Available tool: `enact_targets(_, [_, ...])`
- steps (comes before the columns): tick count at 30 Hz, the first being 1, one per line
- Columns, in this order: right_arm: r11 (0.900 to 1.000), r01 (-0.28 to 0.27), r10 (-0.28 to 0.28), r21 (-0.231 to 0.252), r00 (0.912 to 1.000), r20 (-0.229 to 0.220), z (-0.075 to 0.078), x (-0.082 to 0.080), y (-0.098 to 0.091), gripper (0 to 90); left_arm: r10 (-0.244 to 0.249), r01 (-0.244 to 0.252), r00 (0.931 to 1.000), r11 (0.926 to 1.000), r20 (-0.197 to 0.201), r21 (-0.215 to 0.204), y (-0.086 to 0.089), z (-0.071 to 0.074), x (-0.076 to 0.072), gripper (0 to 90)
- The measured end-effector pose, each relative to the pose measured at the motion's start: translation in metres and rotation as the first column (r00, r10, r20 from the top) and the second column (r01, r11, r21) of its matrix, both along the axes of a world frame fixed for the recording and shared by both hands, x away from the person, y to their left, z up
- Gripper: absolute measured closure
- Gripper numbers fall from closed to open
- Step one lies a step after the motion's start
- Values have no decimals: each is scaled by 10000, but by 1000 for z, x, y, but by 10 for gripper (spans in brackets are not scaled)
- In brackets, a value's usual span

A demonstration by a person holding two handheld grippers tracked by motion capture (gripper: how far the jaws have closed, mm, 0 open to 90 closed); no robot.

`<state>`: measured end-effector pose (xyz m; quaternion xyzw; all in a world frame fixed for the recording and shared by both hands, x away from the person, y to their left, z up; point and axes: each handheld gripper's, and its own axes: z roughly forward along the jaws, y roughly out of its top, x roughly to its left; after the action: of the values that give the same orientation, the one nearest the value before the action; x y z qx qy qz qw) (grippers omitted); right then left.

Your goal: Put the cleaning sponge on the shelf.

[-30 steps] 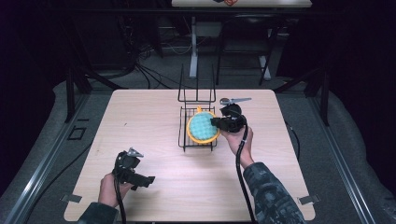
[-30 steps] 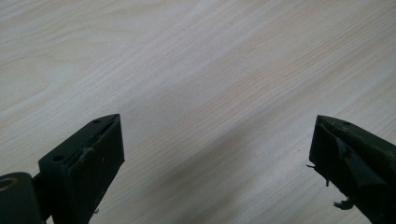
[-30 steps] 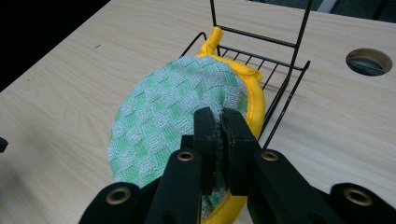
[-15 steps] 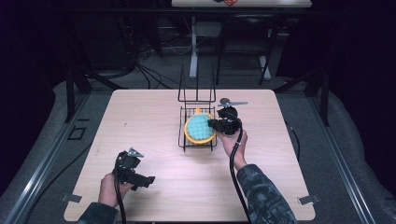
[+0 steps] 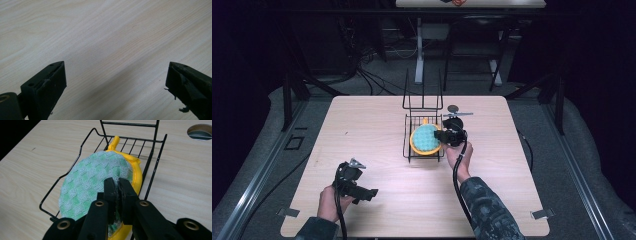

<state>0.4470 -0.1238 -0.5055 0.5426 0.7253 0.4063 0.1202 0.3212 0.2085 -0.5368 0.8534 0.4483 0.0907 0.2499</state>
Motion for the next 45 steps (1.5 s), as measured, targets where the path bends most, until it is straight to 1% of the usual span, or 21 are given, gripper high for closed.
enact_targets(3, [10000, 70, -70, -52, 10000, -6, -3, 1, 1, 857, -1, 1, 10000, 10000, 3, 1, 0, 0, 0, 31])
enact_targets(4, [9997, 232, -232, 33, 9997, -95, -6, 2, 2, 858, 13, -13, 10000, 10000, 13, -22, 0, 0, 0, 31])
enact_targets(12, [9984, 559, -556, 76, 9976, -406, -14, 5, 2, 853, -38, 37, 10000, 10000, -55, -29, 0, 0, 0, 31])
enact_targets(13, [9980, 600, -592, 215, 9976, -364, -15, 6, 2, 852, -35, 34, 10000, 10000, -56, -30, 0, 0, 0, 31])
enact_targets(15, [9962, 754, -732, 425, 9960, -512, -17, 6, 2, 849, -64, 64, 10000, 10000, -50, -25, -1, 0, 0, 31])
enact_targets(16, [9962, 754, -732, 425, 9960, -512, -17, 6, 2, 849, -66, 65, 10000, 10000, -52, -24, -1, 0, 0, 31])
enact_targets(17, [9953, 812, -783, 535, 9954, -545, -18, 6, 2, 844, -68, 68, 10000, 10000, -53, -21, 0, 0, 0, 31])
enact_targets(18, [9956, 816, -788, 466, 9951, -590, -18, 6, 3, 839, -62, 62, 10000, 10000, -55, -26, 0, 0, 0, 31])
enact_targets(22, [9962, 797, -780, 345, 9957, -504, -18, 7, 3, 810, -72, 72, 10000, 10000, -52, -35, -1, 0, 0, 31])
enact_targets(24, [9966, 768, -753, 299, 9960, -473, -17, 7, 4, 781, -70, 70, 10000, 10000, -52, -37, -1, 0, 0, 31])
enact_targets(27, [9969, 725, -707, 301, 9959, -569, -16, 6, 2, 740, -54, 54, 10000, 10000, -44, -47, 0, 0, 0, 31])
enact_targets(29, [9972, 677, -661, 333, 9967, -465, -16, 6, 1, 701, -71, 71, 10000, 10000, -53, -30, -1, 0, 0, 31])
enact_targets(33, [9980, 529, -511, 349, 9974, -507, -11, 5, 0, 625, -60, 60, 10000, 10000, -45, -33, 0, 0, 0, 31])
enact_targets(35, [9983, 437, -421, 391, 9982, -420, -9, 4, -1, 590, -46, 45, 10000, 10000, -54, -35, 0, 0, 0, 31])
enact_targets(39, [9992, 75, -59, 387, 9991, -411, -1, 1, -3, 490, -47, 47, 10000, 10000, -35, -40, 0, 0, 0, 31])
enact_targets(40, [9992, 75, -59, 387, 9991, -411, -1, 1, -3, 490, -47, 47, 10000, 10000, -35, -40, 0, 0, 0, 31])
enact_targets(41, [9990, -148, 163, 411, 9993, -350, 3, -3, -5, 448, -70, 70, 10000, 10000, -24, -33, 0, 0, 0, 31])
enact_targets(42, [9987, -275, 287, 441, 9992, -274, 6, -4, -6, 428, -65, 65, 10000, 10000, -30, -24, 0, 0, 0, 31])
enact_targets(45, [9982, -512, 516, 314, 9986, -118, 14, -10, -10, 360, -69, 69, 10000, 10000, -38, -29, 0, 0, 0, 31])
